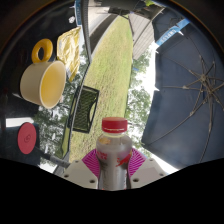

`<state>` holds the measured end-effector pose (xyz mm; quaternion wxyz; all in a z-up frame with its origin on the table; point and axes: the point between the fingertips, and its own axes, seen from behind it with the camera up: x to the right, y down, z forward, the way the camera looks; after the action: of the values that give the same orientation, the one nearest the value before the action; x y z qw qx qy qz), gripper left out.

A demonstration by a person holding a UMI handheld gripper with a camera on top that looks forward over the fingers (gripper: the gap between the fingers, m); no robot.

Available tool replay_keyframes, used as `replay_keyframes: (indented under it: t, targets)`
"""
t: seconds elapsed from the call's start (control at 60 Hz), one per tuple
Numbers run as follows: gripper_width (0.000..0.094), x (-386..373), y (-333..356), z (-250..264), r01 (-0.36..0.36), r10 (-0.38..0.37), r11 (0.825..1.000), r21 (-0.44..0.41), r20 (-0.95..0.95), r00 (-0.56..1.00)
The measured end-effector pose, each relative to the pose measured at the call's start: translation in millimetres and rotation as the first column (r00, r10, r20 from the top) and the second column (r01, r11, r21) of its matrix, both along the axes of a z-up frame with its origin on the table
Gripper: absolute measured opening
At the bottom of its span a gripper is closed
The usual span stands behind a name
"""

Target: Pour water

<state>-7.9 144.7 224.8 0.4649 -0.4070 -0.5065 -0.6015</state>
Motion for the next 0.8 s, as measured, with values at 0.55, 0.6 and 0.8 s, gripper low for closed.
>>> replay_keyframes:
  t: [0.55, 0.6, 0.8]
  targets:
    - [0.0312, -26.6, 31.1, 13.8, -0.015, 0.013, 1.0, -0.012, -0.127, 0.992]
    - [0.031, -16.3, 35.3, 30.4, -0.047, 0.041, 0.999, 0.0, -0.458, 0.888]
    - [0.0313, 4.9, 19.8, -4.0, -0.167, 0.003, 0.986, 0.015, -0.998, -0.07]
